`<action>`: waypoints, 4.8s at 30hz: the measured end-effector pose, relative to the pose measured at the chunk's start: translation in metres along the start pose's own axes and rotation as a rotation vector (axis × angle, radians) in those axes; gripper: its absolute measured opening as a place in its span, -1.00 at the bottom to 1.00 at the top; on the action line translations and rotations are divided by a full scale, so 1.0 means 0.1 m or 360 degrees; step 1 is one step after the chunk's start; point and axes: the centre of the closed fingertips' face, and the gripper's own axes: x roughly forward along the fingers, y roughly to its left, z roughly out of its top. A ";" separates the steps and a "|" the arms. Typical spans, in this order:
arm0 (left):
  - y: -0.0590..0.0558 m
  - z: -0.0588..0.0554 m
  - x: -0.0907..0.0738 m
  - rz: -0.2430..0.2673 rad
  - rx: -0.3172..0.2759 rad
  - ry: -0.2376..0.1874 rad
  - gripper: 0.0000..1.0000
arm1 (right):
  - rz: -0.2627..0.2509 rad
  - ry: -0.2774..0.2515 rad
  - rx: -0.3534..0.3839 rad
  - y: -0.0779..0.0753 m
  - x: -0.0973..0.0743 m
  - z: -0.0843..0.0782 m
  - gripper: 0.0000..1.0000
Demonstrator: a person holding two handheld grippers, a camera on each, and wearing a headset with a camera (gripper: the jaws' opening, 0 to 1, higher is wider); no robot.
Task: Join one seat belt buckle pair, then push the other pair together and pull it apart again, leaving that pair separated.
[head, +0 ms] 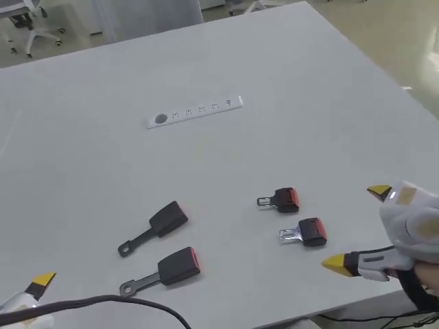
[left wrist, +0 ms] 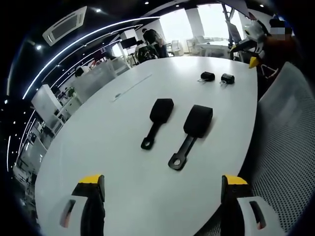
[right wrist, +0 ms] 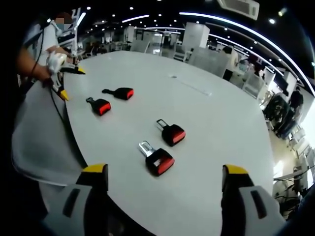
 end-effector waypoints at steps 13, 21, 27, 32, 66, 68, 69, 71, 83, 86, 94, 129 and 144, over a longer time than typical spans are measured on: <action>-0.01 0.03 0.00 -0.0012 -0.0036 -0.0027 1.00 | -0.0019 -0.0033 -0.0031 0.03 -0.02 -0.01 1.00; 0.00 0.03 0.00 -0.0006 -0.0051 -0.0032 1.00 | -0.0003 -0.0023 -0.0037 0.07 0.00 -0.01 1.00; -0.02 0.03 0.00 -0.0027 -0.0058 -0.0032 1.00 | 0.0014 -0.0004 -0.0046 0.10 0.01 -0.02 0.97; -0.03 0.04 0.00 -0.0033 -0.0068 -0.0034 1.00 | 0.0016 -0.0001 -0.0064 0.11 0.00 -0.01 0.92; -0.01 0.08 -0.03 -0.0020 -0.0081 -0.0056 1.00 | 0.0065 0.0041 -0.0158 0.10 0.05 0.09 0.79; -0.01 0.08 -0.03 -0.0022 -0.0082 -0.0055 1.00 | 0.0069 0.0038 -0.0159 0.09 0.06 0.10 0.79; -0.02 0.08 -0.02 -0.0025 -0.0078 -0.0053 1.00 | 0.0074 0.0037 -0.0166 0.09 0.06 0.11 0.80; -0.03 0.08 -0.02 -0.0041 -0.0085 -0.0052 0.99 | 0.0086 0.0036 -0.0182 0.10 0.07 0.12 0.79; -0.24 0.10 0.07 -0.0250 0.0013 0.0040 0.84 | 0.0210 0.0091 -0.0394 0.19 0.18 0.16 0.57; -0.24 0.21 0.18 -0.0295 0.0030 0.0042 0.79 | 0.0260 0.0107 -0.0450 0.20 0.22 0.17 0.48; -0.43 0.40 0.47 -0.0471 0.0149 0.0170 0.38 | 0.0357 0.0194 -0.0492 0.20 0.41 0.05 0.24; -0.77 0.61 1.14 -0.0775 0.0448 0.0341 -0.25 | 0.0662 0.0456 -0.0689 0.12 0.88 -0.34 -0.32; -0.82 0.63 1.16 -0.0863 0.0543 0.0382 -0.33 | 0.0739 0.0492 -0.0756 0.11 0.91 -0.39 -0.33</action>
